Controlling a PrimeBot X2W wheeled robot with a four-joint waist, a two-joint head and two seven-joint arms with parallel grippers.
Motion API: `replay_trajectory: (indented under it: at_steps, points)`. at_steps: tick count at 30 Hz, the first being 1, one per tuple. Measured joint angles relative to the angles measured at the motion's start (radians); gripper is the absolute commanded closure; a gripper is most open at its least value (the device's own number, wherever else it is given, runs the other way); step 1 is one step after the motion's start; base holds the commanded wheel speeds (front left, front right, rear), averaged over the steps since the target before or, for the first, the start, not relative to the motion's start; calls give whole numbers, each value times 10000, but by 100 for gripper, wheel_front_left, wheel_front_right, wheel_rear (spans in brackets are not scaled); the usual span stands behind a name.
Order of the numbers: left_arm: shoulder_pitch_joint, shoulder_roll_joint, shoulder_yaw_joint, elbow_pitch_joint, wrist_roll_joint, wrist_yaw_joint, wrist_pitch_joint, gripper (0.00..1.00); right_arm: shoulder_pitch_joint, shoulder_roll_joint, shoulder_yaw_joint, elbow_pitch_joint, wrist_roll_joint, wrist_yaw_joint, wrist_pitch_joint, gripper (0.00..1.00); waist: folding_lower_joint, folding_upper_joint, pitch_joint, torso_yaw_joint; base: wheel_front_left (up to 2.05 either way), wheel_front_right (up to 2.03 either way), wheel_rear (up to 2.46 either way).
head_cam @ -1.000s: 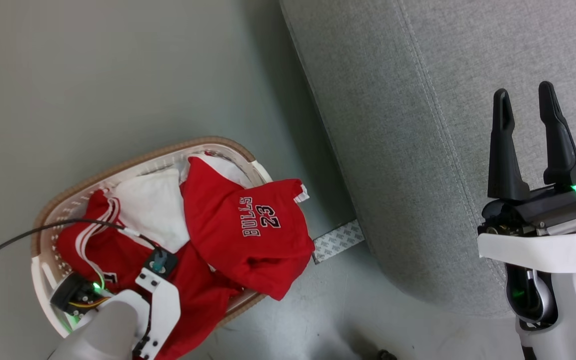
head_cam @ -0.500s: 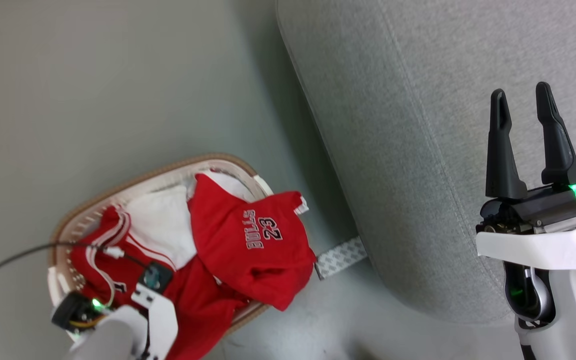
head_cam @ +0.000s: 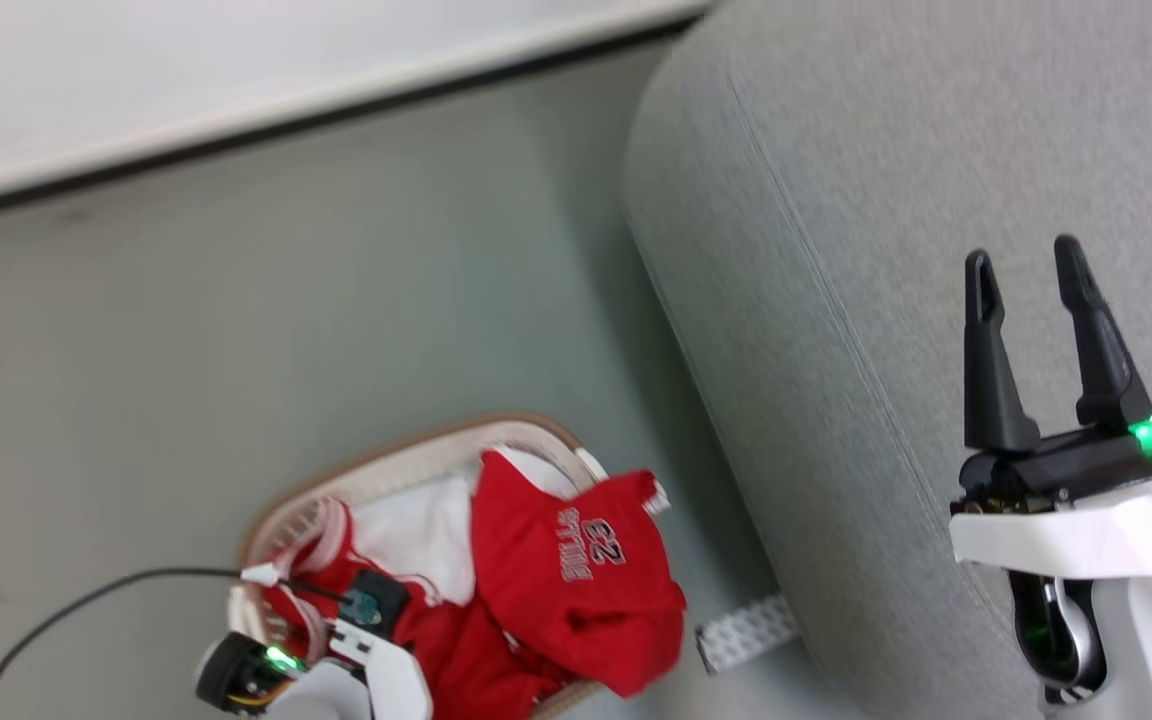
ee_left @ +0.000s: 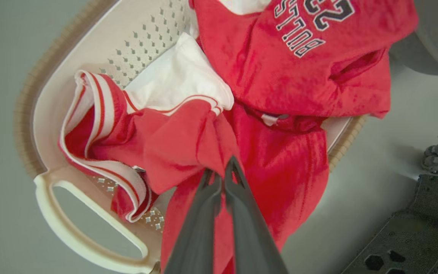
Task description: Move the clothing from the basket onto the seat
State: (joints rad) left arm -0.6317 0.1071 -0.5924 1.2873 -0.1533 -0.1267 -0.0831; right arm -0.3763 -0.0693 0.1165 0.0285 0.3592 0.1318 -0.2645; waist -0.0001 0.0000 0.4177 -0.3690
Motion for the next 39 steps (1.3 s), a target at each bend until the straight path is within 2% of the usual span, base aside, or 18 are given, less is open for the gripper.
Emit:
replay_trajectory:
  at_steps: [10, 23, 30, 39]
  points:
    - [434, -464, -44, -491, -1152, -40, -1329, 100, 579, -257, 155, 221, 2, 0, 0, 0, -1, 0, -1613, 968, 0, 0, 0]
    - [999, -564, -894, -2861, -2470, -44, -1774, 100, 1284, -324, 113, 451, 15, 0, 0, 0, -1, 0, -3117, 2324, 0, 0, 0]
    - [1043, -268, -713, -4631, -2537, -46, -1799, 100, 1554, -322, 167, 508, 2, 0, 0, 0, -1, 0, -3674, 2741, 0, 0, 0]
    - [1102, 73, -222, -6899, -2681, 128, -1801, 100, 1917, -316, 453, 662, 0, 0, 2, 0, -1, 0, -4158, 2913, 0, 0, 0]
